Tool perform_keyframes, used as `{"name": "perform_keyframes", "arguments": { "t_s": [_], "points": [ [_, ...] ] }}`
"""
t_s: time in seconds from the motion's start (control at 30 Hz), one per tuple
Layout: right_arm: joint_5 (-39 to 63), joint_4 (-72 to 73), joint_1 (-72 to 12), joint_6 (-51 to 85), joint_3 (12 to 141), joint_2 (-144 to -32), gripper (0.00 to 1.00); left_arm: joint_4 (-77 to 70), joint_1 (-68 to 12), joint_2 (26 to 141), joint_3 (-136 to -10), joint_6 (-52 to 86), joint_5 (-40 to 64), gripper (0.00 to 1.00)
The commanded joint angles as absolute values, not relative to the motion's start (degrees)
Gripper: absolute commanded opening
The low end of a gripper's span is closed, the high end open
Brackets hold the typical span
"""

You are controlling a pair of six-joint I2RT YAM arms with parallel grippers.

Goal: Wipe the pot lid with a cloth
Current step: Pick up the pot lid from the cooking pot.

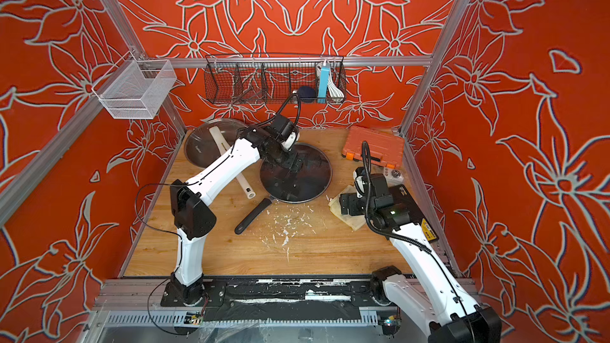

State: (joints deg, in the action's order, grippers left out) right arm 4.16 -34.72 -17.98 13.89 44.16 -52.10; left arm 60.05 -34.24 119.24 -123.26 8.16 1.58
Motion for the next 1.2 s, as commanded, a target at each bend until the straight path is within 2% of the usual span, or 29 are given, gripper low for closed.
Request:
{"name": "perform_keyframes", "arguments": {
  "t_s": [0.0, 0.4, 0.57, 0.87, 1.03, 1.17],
  "points": [
    [4.81, -35.33, -18.38, 14.06, 43.69, -52.11, 0.96, 61.55, -34.63, 121.51, -125.85, 5.88, 0.35, 0.89],
    [11.37, -31.82, -18.52, 12.84, 43.95, -52.03, 0.96, 57.42, -34.63, 127.81, -127.60, 4.48, -0.19, 0.73],
    [11.21, -31.88, -18.54, 13.42, 43.71, -51.88, 0.96, 56.96, -34.63, 129.73, -127.57, 4.00, -2.33, 0.66],
    [10.46, -32.72, -18.54, 13.29, 43.42, -50.76, 0.96, 56.58, -33.93, 130.96, -128.06, 3.12, -3.04, 0.48],
    [10.16, -32.86, -18.55, 13.57, 43.60, -50.65, 0.96, 56.50, -33.31, 131.48, -128.23, 3.17, -2.99, 0.45],
    [9.61, -33.31, -18.54, 13.41, 43.77, -50.36, 0.96, 56.70, -33.31, 131.78, -128.28, 3.34, -2.38, 0.36]
  ]
}}
